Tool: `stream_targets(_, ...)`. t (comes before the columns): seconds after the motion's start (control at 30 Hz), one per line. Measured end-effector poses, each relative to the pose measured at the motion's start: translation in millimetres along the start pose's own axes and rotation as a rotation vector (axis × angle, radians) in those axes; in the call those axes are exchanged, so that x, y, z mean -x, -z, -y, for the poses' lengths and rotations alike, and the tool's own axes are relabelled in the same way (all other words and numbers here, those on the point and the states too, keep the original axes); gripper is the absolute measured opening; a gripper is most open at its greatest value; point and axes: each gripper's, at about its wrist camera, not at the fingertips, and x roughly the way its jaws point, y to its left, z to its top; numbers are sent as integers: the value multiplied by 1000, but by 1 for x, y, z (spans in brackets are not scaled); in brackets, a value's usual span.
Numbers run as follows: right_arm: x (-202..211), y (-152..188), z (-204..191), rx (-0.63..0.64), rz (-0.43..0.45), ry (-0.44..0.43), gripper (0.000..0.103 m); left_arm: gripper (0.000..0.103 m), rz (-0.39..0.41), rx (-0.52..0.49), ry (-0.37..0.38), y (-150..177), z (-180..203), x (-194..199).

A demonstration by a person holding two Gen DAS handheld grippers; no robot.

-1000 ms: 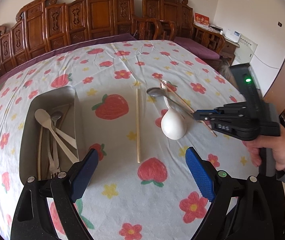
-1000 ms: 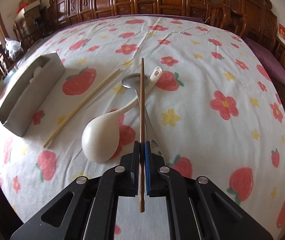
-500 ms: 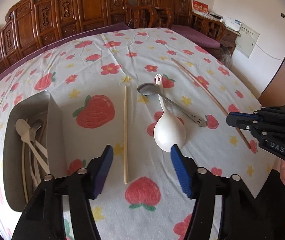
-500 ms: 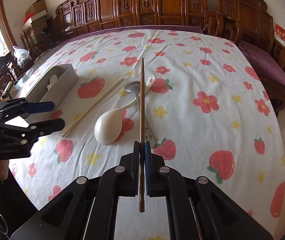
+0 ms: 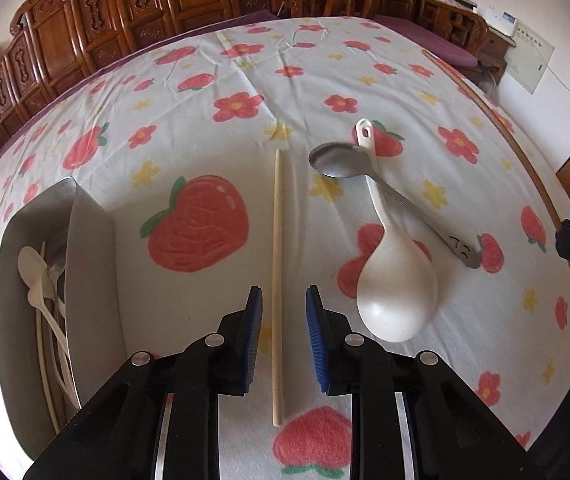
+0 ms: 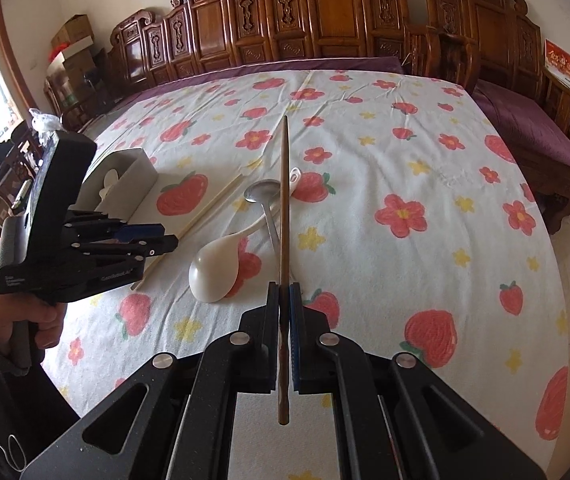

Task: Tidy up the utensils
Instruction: 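Grasp the light bamboo chopstick with the left gripper and lift it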

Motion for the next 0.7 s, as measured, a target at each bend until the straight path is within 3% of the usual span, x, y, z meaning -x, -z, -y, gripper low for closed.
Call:
stream_targets(0.17, 0, 0, 0, -5, -2, -5, 6, 14, -19, -10, -15, -7, 3, -5)
stream_targets(0.6, -2, 1, -1, -10, -5, -13, 6, 12, -63, -1, -54, -12, 5, -19)
stream_targets(0.7, -2, 1, 0, -10, -5, -12, 6, 7, -66, 11, -66, -13, 3, -19)
